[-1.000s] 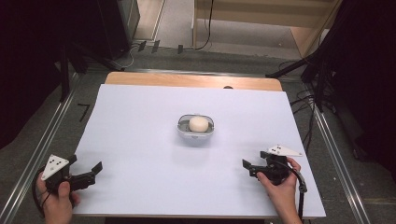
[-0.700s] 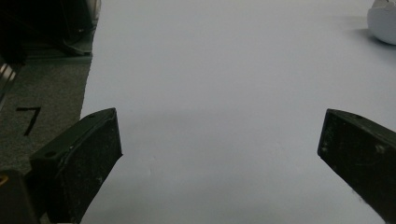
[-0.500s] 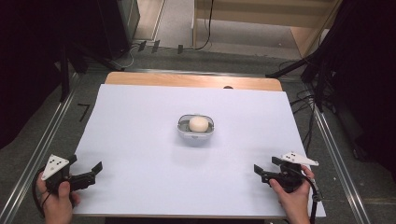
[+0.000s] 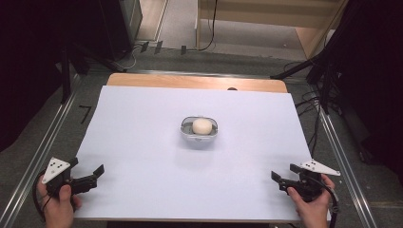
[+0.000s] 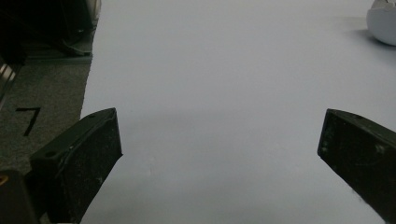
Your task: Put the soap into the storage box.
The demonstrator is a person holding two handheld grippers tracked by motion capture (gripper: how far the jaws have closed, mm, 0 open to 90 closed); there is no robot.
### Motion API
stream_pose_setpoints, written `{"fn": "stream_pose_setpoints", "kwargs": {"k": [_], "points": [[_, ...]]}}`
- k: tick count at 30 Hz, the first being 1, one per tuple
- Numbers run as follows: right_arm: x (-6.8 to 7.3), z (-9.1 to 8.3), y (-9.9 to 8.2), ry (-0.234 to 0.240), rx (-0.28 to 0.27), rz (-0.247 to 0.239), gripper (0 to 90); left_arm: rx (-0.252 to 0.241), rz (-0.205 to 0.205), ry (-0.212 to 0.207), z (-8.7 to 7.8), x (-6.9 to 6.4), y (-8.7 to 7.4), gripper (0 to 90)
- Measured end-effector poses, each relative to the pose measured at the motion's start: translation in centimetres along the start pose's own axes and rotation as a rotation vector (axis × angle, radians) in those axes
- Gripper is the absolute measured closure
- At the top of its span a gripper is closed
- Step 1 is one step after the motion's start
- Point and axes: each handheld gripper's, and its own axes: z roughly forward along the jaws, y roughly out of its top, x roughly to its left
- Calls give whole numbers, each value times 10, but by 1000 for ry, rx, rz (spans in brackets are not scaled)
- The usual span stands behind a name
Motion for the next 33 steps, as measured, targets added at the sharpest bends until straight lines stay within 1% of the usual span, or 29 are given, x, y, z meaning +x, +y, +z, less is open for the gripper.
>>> {"fn": "stream_pose_setpoints", "kwargs": {"k": [6,11,12,14,19,20,25,28,32,33], "points": [[-12,-10,-6,-13,-16,23,136,0,-2,1,0,0,0,3],[-19,-18,-10,-53,-26,5,136,1,-1,1,0,0,0,3],[-21,-19,-10,-55,-29,-3,136,0,-2,1,0,0,0,3],[-22,-20,-11,-65,-33,-2,136,0,-1,1,0,0,0,3],[-25,-21,-12,-51,-43,8,136,1,0,-2,0,0,0,3],[-25,-20,-13,-51,-41,18,136,0,1,-4,0,0,0,3],[-26,-19,-14,-49,-45,25,137,-5,-2,-2,0,0,0,3],[-27,-19,-14,-52,-44,38,136,-1,2,-2,0,0,0,3],[-27,-18,-14,-53,-39,43,136,0,2,-2,0,0,0,3],[-27,-18,-14,-51,-41,37,136,0,2,-2,0,0,0,3]]}}
